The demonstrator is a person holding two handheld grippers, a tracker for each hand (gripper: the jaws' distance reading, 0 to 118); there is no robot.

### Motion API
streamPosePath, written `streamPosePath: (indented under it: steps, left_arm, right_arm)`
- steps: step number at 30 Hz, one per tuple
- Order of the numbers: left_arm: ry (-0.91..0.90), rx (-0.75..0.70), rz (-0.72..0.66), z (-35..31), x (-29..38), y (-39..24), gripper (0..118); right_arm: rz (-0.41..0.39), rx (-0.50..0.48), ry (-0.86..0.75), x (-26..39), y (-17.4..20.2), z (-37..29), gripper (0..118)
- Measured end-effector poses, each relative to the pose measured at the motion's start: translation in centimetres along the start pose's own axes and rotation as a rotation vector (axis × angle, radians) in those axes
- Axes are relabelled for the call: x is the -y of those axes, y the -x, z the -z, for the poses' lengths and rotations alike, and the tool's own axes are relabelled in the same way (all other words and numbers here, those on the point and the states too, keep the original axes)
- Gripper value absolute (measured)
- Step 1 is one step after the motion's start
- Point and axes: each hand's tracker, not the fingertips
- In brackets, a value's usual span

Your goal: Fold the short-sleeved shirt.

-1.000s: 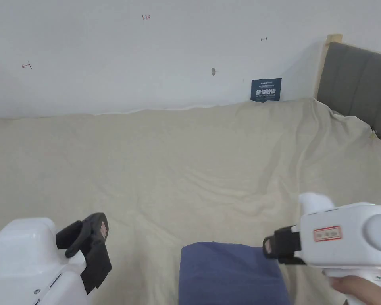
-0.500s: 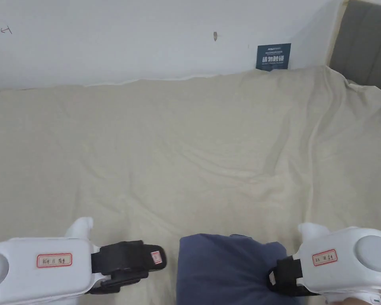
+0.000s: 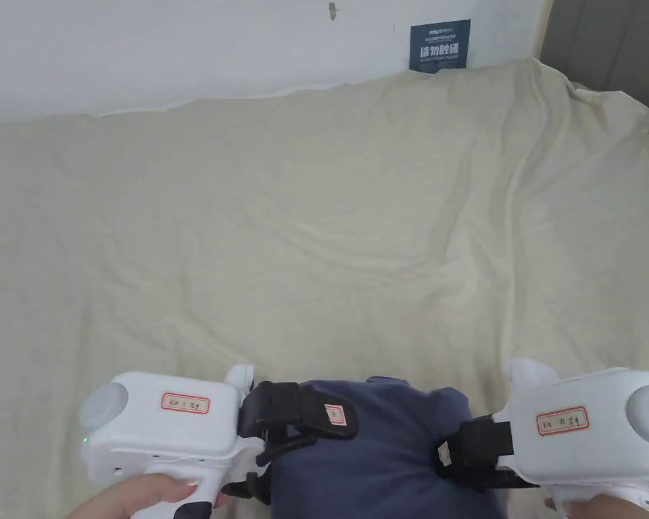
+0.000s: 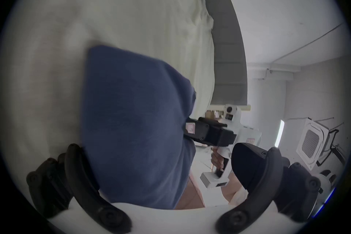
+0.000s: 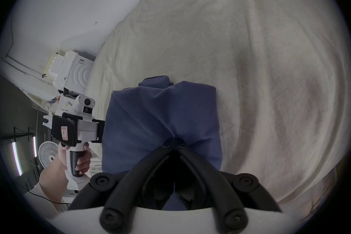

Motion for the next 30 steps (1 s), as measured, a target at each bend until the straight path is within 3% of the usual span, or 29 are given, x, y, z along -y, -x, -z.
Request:
streamPosePath:
  steps: [3,4,5,6,7,10,17,21,25,30]
  left_arm:
    - [-0.029,-0.095,0.019,-0.9,0.1,-0.6,116]
    - [-0.046,-0.099,0.014,-1.4,0.3,-0.8,106]
    - [-0.071,-0.158,0.014,-1.8,0.6,-1.1,82]
    - [-0.100,-0.269,0.036,-2.4,0.9,-1.5,28]
    - [-0.130,-0.364,0.069,-2.6,0.9,-1.4,27]
    - [-0.110,-0.275,0.018,-2.6,1.2,-0.6,27]
    - [-0.124,-0.324,0.069,-3.8,1.1,-2.1,27]
    - [-0.153,-0.451,0.138,-7.2,2.1,-3.2,27]
    - [-0.237,-0.541,0.095,-16.4,3.9,-2.0,27]
    - [-0.357,-0.841,-0.012,-33.3,5.7,1.6,27]
  right_arm:
    - [0.027,-0.033,-0.011,0.1,-0.7,-0.1,0]
    - [0.026,-0.036,-0.017,0.3,-0.7,-0.3,0]
    - [0.020,-0.039,-0.027,0.5,-0.7,-0.5,0]
    - [0.009,-0.039,-0.036,0.7,-0.7,-0.7,0]
    - [0.000,-0.036,-0.046,0.9,-0.5,-0.9,0]
    - [0.004,-0.083,-0.046,1.3,-0.4,-1.4,0]
    - [-0.039,-0.055,-0.069,1.7,0.9,-2.2,0]
    - [-0.035,-0.079,-0.073,2.2,1.9,-2.2,0]
    - [-0.073,-0.081,-0.072,2.7,3.7,-1.1,0]
    - [-0.087,-0.083,-0.038,2.8,6.4,1.4,0]
